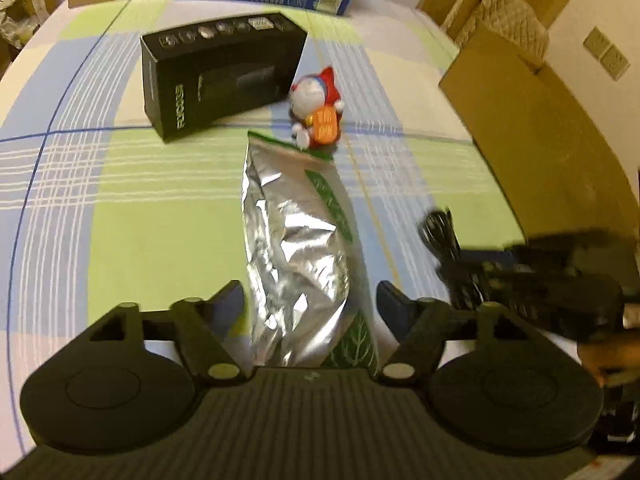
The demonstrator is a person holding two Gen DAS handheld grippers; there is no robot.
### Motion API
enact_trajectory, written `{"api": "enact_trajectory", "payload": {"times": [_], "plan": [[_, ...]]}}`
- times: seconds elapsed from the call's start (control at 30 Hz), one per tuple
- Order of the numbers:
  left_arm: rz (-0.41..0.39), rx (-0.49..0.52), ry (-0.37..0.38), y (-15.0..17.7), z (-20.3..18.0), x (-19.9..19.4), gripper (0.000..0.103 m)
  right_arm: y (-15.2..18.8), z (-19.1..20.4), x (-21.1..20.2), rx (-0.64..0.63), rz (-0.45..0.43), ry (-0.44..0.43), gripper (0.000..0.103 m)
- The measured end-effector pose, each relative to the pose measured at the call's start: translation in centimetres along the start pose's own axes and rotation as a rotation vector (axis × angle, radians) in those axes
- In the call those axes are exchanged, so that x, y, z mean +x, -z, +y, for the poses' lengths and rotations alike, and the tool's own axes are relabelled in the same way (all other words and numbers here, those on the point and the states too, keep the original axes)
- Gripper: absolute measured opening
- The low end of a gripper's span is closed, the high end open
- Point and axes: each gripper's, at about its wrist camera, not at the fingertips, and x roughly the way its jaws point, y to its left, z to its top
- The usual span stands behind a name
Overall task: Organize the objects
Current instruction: 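Lift the foil bag and black cable off the table with both grippers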
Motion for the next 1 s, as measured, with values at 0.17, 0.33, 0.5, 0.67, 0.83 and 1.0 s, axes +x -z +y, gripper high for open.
{"api": "enact_trajectory", "payload": {"times": [0.17, 0.33, 0.5, 0.67, 0.83, 1.0], "plan": [[-0.045, 0.030, -0.023, 0.3, -0.6, 0.5, 0.069, 1.4, -1.0, -0.5, 0.043, -0.054, -0.014, 0.032], [-0.052, 0.087, -0.021, 0.0, -0.8, 1.0, 0.070, 2.0, -0.9, -0.4, 0.033, -0.098, -0.009, 0.038], [-0.020, 0.096, -0.037, -0.6, -0.7, 2.0, 0.070, 2.8, 0.0, -0.4, -0.007, -0.135, 0.020, 0.038], [-0.010, 0.145, -0.066, -0.2, -1.5, 2.4, 0.072, 3.1, 0.7, -0.2, -0.024, -0.156, 0.054, 0.034], [-0.005, 0.104, -0.040, -0.1, -0.8, 2.5, 0.073, 2.8, 0.9, -0.1, -0.018, -0.149, 0.056, 0.016], [-0.004, 0.097, -0.033, -0.1, -0.7, 2.3, 0.070, 2.8, 0.8, -0.2, -0.004, -0.141, 0.042, 0.015]]}}
